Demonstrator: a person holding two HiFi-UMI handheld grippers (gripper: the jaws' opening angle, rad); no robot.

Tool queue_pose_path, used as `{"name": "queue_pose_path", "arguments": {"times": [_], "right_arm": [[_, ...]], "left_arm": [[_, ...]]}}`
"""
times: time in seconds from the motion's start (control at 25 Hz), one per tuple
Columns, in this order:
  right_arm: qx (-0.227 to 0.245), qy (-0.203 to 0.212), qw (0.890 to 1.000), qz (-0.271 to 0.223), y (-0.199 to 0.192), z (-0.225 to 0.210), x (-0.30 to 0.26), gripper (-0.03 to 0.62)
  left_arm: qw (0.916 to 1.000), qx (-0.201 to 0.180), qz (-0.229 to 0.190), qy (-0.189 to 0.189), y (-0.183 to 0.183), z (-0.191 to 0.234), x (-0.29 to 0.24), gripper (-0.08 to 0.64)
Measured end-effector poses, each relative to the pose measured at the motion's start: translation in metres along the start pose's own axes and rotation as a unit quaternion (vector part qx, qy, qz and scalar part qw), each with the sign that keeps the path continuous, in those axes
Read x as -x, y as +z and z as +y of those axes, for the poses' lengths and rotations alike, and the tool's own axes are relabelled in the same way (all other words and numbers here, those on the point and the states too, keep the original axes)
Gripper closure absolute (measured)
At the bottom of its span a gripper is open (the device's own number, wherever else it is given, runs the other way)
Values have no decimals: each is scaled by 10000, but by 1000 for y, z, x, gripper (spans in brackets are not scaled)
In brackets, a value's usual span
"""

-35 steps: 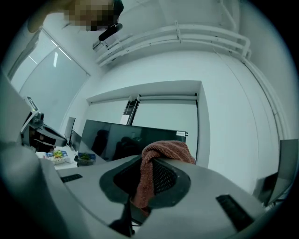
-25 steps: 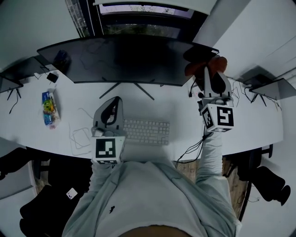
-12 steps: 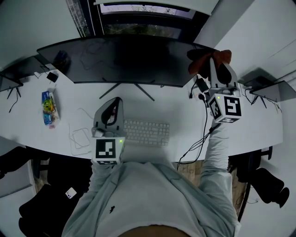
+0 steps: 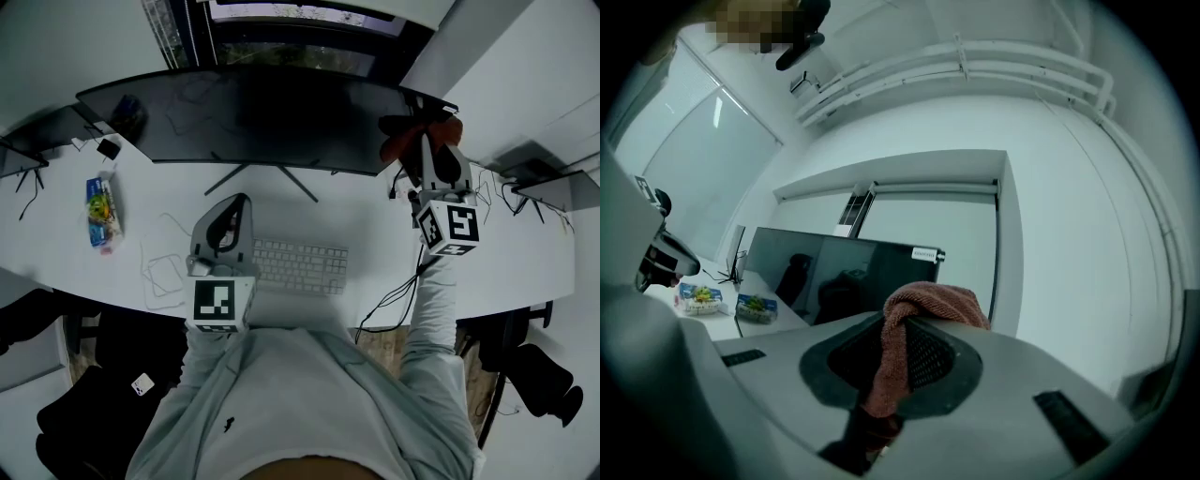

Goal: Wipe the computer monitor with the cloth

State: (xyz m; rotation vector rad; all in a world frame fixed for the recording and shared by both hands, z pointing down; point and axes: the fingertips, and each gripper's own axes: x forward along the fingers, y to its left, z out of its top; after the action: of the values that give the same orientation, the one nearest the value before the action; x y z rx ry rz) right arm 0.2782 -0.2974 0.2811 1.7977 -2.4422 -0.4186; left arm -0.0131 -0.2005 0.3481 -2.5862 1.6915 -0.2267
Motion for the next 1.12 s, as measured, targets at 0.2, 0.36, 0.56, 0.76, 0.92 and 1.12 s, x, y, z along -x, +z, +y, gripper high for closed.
{"name": "queue_pose_path", "arguments": {"times": [0.2,0.36,0.56,0.76,0.92,1.12], "right_arm": [[-141,51,9998,128,-40,8,0,540],[-243,67,9994,233,-79,15,1,540],[-327,-10,9986,422,-129,22,2,540],[-428,37,9965,713,-177,31,5,540],[-520,67,9940,965,-209,37,4,540],[-569,112,9893,1340,-243,44,3,540]], "left_arm": [[10000,65,24,-6,-3,2,-4,541],[9999,94,69,-57,-9,-1,-10,541],[9996,87,171,-211,-20,-14,-22,541],[9991,181,163,-340,-21,-28,-34,541],[9986,279,214,-393,-22,-35,-40,541],[9982,296,304,-426,-30,-38,-45,541]]}}
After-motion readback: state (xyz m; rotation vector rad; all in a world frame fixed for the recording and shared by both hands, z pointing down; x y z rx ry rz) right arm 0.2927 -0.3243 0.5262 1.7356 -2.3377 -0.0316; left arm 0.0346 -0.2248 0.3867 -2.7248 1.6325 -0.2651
